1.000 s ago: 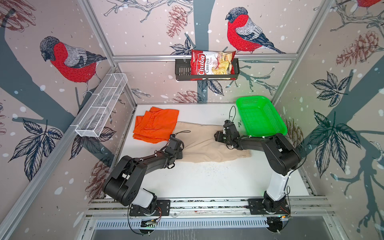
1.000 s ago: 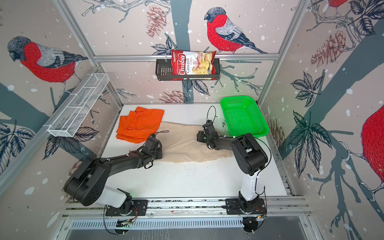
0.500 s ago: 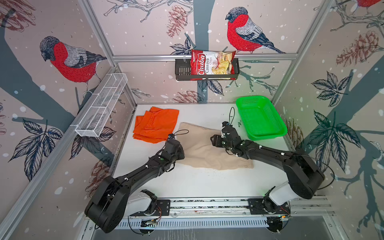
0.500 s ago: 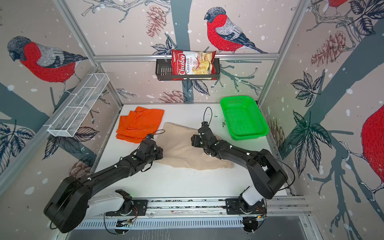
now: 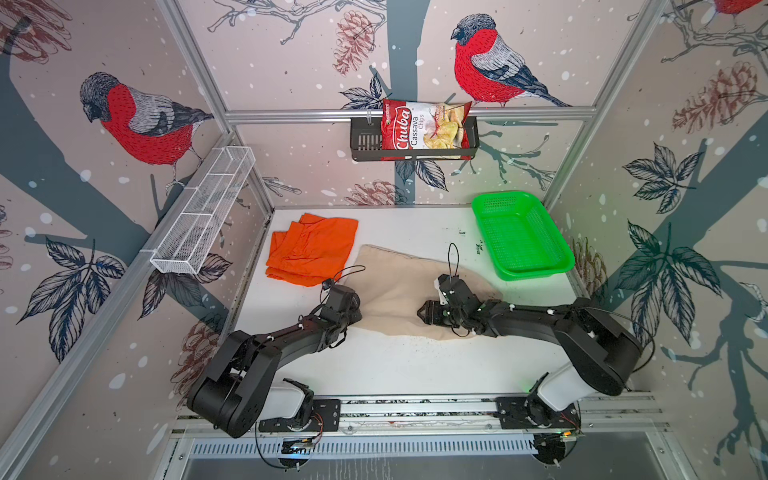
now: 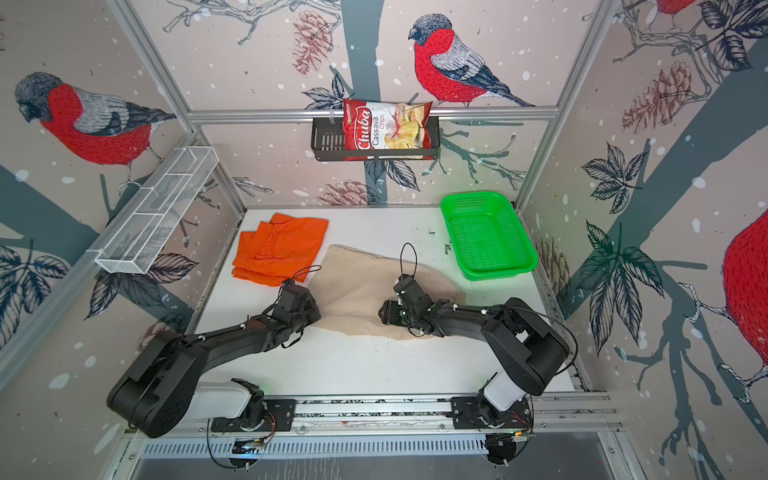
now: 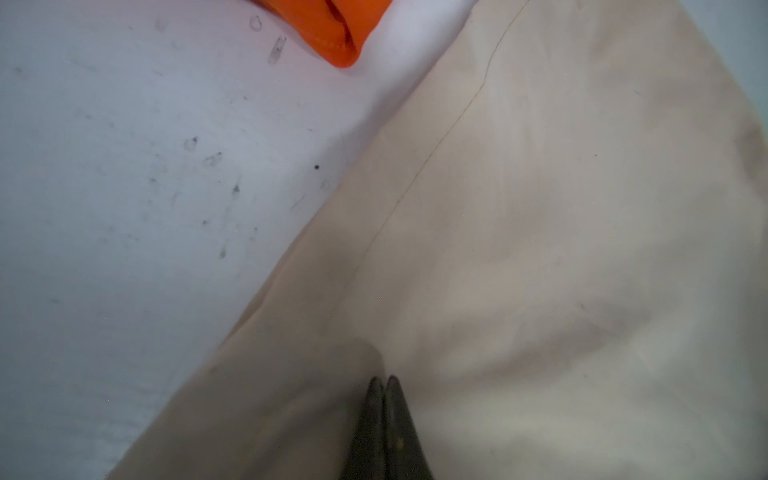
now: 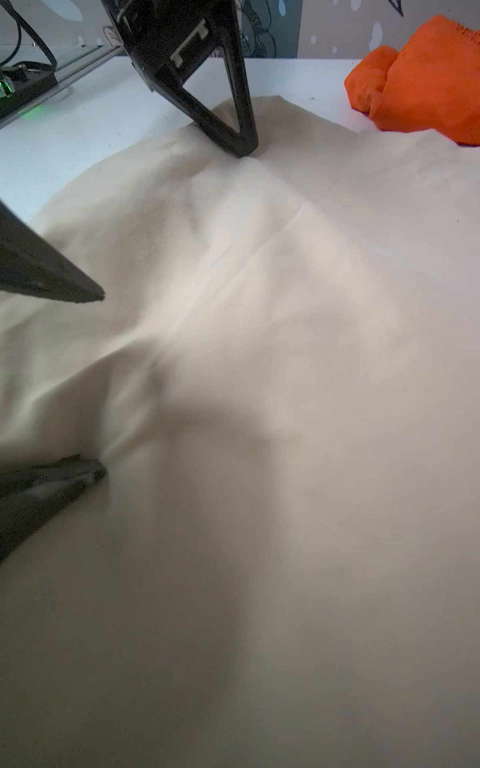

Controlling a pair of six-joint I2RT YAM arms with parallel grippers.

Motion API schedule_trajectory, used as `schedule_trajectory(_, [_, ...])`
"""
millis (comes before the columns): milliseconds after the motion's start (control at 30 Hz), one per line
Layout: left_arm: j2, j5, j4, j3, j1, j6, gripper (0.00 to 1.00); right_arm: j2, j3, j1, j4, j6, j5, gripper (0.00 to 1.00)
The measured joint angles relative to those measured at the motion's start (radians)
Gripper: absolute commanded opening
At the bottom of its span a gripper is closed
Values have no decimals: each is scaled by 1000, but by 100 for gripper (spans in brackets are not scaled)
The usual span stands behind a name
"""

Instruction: Fold and stack the shorts

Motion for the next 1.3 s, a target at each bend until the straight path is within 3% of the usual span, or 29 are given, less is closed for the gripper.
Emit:
schedule_trajectory(233, [-90, -11, 29, -82, 16, -74, 2, -130, -170, 24, 101, 61, -11, 64])
schedule_trajectory(500, [-238, 5, -24, -53, -11, -6, 42, -277, -78, -24, -122, 57, -6, 65])
schedule_trajectory(700, [-264, 0, 46, 41, -201, 152, 56, -414, 10, -214, -177, -13, -66, 66])
schedule_trajectory(967, [63, 4, 150, 318, -509, 552, 63, -629, -53, -588, -241, -64, -225, 68])
schedule_trajectory(1133, [339, 127, 169, 544, -635, 809, 64, -686, -79, -835, -270, -93, -335, 69])
schedule_trajectory(1300, [567, 286, 157, 756, -705, 1015, 64, -699, -138, -1034, -278, -92, -441, 69])
